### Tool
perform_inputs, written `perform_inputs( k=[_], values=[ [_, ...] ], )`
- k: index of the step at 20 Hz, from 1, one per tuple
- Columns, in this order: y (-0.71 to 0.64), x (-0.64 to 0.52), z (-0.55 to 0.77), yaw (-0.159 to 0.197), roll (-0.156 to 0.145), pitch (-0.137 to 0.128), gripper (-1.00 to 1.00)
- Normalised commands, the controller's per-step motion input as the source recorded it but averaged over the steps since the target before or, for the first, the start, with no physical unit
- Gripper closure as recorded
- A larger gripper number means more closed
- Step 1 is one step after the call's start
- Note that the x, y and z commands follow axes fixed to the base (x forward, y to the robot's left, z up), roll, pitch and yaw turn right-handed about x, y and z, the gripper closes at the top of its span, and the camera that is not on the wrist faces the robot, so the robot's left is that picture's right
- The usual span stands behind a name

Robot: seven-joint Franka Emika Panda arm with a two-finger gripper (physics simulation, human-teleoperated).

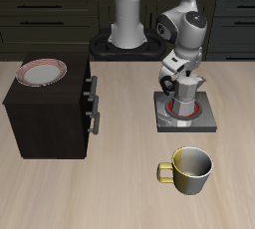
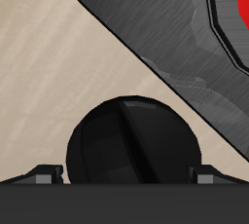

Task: Place moka pot on the flat stove and turn off the stove

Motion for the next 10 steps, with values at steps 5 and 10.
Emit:
perform_inputs(
  k=[5, 10],
  values=[
    [-0.10, 0.02, -0.25, -0.032, 0.014, 0.074, 1.00],
    [0.00, -0.02, 0.10, -0.050, 0.006, 0.004, 1.00]
  ],
)
